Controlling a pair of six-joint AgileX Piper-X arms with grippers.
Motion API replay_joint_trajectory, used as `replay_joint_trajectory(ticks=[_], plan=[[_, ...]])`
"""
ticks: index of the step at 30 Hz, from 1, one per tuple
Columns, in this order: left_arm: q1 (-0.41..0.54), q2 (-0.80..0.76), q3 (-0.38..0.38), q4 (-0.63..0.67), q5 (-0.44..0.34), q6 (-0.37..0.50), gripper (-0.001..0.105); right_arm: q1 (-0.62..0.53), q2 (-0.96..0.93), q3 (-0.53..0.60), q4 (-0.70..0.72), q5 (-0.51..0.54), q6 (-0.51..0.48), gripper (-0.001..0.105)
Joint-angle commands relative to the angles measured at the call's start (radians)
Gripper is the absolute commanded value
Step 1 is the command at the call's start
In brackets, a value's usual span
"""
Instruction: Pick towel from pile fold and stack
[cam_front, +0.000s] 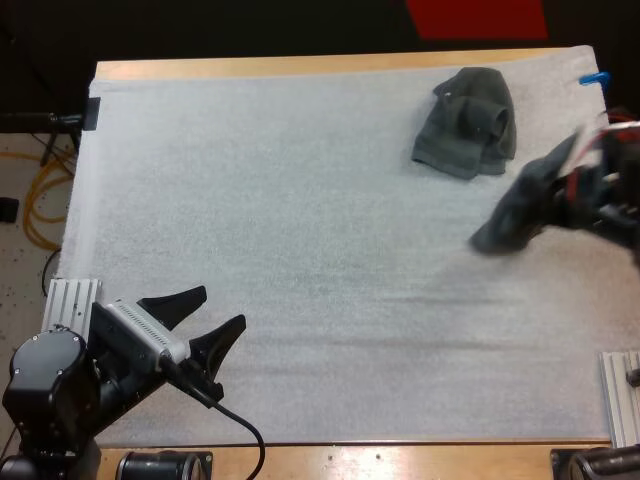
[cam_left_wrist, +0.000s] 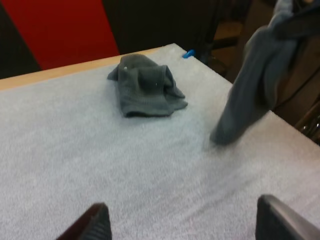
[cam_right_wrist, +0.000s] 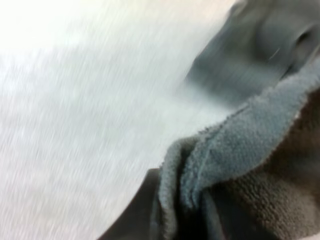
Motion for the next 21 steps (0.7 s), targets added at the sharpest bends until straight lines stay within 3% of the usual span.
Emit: replay_joint_trajectory(ticks=[1,6,10,13,18,21], plan=[[0.001,-0.002,-0.005,-0.009,0.007,-0.007,0.059,0.038,-0.007,0.018,0.001,0.001,0.004,0.000],[0.001,-0.002,-0.005,-0.007,-0.002,-0.007,0.059,0.270,0.008,0.124,-0.082,0.126,0.021,0.000],[0.001,-0.002,-0.005,0.003,-0.004,-0.007,0.059,0.460,0.047,0.141,-0.185,0.231,0.044,0.001],[0.001,-0.002,-0.005,0.017,-0.004,-0.004,0.059,0.583,0.099,0.141,-0.297,0.231,0.080,0.020],[0.001,-0.002,-0.005,0.051,-0.004,-0.003,0.059,0.746,0.194,0.110,-0.362,0.208,0.108,0.081],[0.001,-0.002,-0.005,0.052,-0.004,-0.003,0.059,0.807,0.218,0.092,-0.343,0.208,0.089,0.086]])
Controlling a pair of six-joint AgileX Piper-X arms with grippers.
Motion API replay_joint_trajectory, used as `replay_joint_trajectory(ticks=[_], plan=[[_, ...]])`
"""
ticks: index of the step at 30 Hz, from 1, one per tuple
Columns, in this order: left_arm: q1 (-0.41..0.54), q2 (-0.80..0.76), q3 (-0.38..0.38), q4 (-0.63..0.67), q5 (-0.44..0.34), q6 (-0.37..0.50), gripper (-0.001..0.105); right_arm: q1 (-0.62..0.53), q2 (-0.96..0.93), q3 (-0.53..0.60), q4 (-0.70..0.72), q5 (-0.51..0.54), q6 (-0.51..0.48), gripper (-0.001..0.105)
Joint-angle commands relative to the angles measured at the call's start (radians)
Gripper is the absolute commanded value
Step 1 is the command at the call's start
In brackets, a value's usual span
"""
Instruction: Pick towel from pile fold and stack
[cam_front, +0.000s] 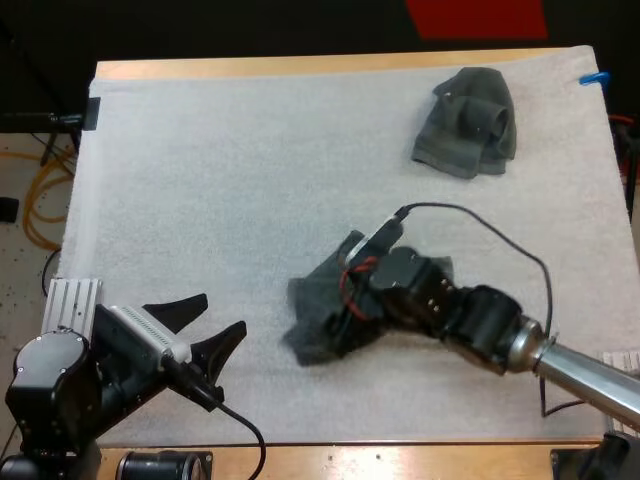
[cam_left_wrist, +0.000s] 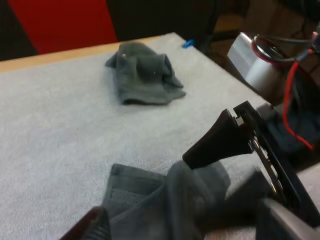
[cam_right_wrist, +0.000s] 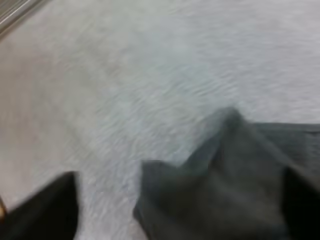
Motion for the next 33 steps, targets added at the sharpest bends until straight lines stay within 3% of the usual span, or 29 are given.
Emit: replay_joint_trajectory(ticks=[1,5,11,16,24,33], plan=[[0.001,-0.002,-0.005,0.000,-0.001,-0.003,0.059,0.021,-0.007,-0.013,0.014,0.031,-0.027,0.085],[0.001,-0.002,-0.005,0.030,-0.001,0.014,0.059,0.004,-0.009,-0.013,0.106,0.190,-0.059,0.084],[0.001,-0.002,-0.005,0.099,-0.044,0.072,0.060,-0.137,-0.009,-0.013,0.187,0.199,-0.059,0.084],[0.001,-0.002,-0.005,0.128,-0.103,0.085,0.072,-0.292,-0.005,-0.013,0.207,0.189,-0.059,0.084],[0.001,-0.002,-0.001,0.132,-0.131,0.093,0.072,-0.546,0.095,-0.013,0.207,0.027,-0.060,0.084],[0.001,-0.002,-0.001,0.132,-0.131,0.093,0.072,-0.649,0.284,-0.013,0.207,-0.217,-0.060,0.083]])
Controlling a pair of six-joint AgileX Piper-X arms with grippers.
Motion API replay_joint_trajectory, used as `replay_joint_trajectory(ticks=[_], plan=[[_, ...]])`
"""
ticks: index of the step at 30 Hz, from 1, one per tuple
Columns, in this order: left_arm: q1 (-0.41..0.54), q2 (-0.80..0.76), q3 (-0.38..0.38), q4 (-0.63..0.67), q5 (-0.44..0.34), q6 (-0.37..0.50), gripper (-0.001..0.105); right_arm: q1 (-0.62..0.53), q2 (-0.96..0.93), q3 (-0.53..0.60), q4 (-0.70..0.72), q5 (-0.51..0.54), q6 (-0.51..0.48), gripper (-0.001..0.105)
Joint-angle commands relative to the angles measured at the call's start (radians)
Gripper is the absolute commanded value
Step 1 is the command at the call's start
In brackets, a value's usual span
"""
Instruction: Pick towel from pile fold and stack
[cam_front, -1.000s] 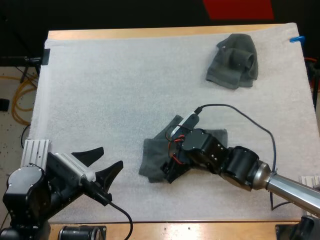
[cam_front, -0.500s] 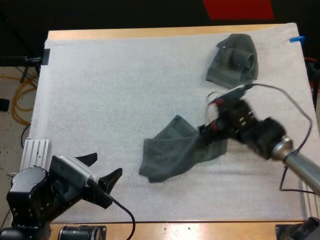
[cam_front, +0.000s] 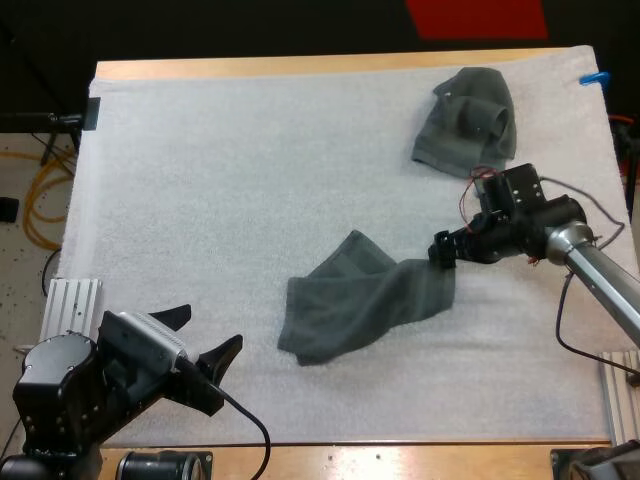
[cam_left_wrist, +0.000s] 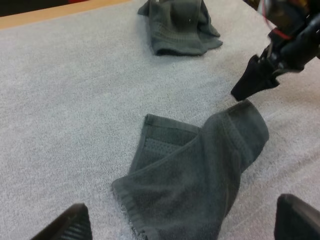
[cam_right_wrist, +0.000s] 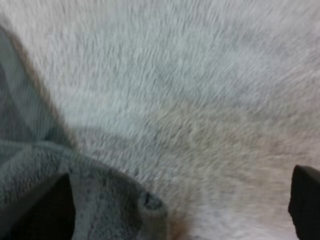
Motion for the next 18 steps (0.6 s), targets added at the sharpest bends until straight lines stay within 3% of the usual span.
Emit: replay_joint_trajectory(ticks=[1,5,8,10,15,18], plan=[[0.001,-0.002,-0.001,0.004,-0.008,0.000,0.072,-0.007,0.021,-0.007,0.002,-0.077,-0.011,0.081],[0.001,-0.002,-0.001,0.004,-0.008,0.000,0.072,-0.008,0.091,-0.007,0.002,-0.242,-0.009,0.074],[0.001,-0.002,-0.001,0.004,-0.008,0.000,0.072,-0.008,0.130,-0.007,0.002,-0.259,-0.008,0.067],[0.001,-0.002,-0.001,0.004,-0.008,0.000,0.072,-0.006,0.136,-0.007,0.002,-0.244,-0.010,0.053],[0.001,-0.002,-0.001,0.004,-0.008,0.000,0.072,-0.005,0.109,-0.007,0.027,-0.232,-0.062,0.002],[0.001,0.001,-0.001,0.004,-0.008,-0.001,0.072,0.003,0.065,-0.007,0.083,-0.231,-0.141,0.000]])
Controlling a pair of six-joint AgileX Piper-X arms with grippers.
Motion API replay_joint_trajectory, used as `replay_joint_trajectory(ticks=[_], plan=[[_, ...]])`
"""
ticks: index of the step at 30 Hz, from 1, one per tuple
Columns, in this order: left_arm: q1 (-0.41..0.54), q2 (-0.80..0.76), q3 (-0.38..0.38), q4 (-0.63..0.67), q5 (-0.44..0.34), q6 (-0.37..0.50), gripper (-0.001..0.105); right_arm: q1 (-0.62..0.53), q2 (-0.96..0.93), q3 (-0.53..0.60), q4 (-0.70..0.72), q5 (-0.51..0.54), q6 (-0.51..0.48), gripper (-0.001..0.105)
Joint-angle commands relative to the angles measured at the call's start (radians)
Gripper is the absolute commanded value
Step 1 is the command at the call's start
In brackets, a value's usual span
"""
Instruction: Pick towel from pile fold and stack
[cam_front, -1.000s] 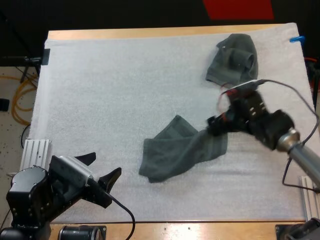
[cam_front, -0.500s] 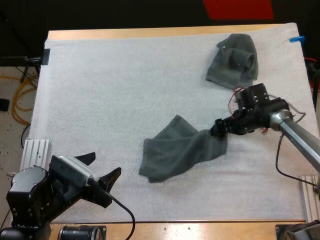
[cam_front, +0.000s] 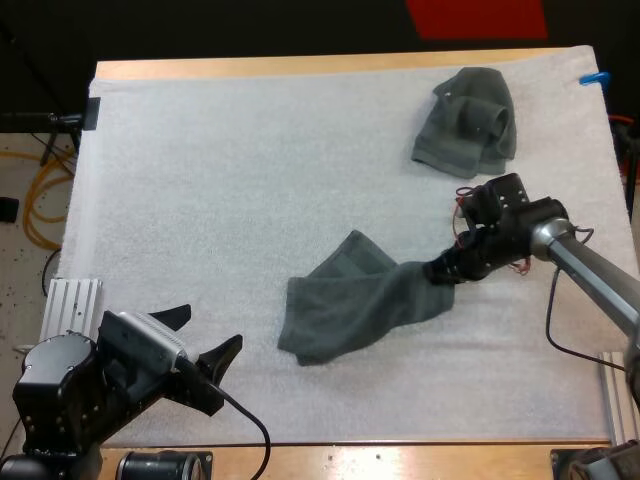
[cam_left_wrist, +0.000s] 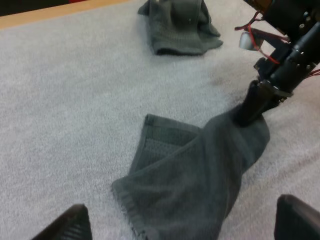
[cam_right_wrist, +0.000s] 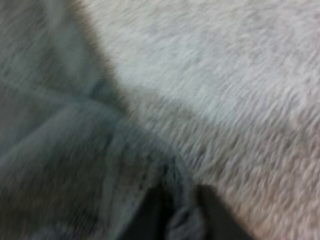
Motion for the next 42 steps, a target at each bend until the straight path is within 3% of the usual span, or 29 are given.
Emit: replay_joint_trajectory(ticks=[1,6,13,19,24,29,34,42], plan=[[0.001,0.004,0.001,0.004,-0.008,-0.002,0.072,0.007,-0.040,-0.003,0.043,-0.005,-0.049,0.000],[0.001,0.087,0.002,0.013,-0.001,-0.002,0.072,0.051,-0.143,0.028,0.190,0.024,-0.126,0.000],[-0.016,0.271,0.002,-0.043,-0.001,0.011,0.072,0.126,-0.212,0.164,0.182,0.035,-0.119,0.000],[-0.156,0.480,0.002,-0.205,-0.021,0.013,0.072,0.153,-0.212,0.254,0.156,0.035,-0.063,0.000],[-0.309,0.678,0.002,-0.322,-0.157,0.013,0.072,0.153,-0.212,0.299,0.138,0.035,-0.063,0.000],[-0.403,0.859,-0.008,-0.433,-0.192,0.011,0.072,0.153,-0.212,0.304,0.134,0.035,-0.050,0.000],[-0.430,1.021,-0.043,-0.447,-0.270,-0.009,0.072,0.153,-0.212,0.304,0.134,0.035,-0.049,0.000],[-0.430,1.224,-0.143,-0.463,-0.271,-0.027,0.072,0.153,-0.212,0.304,0.134,0.035,-0.048,0.000]])
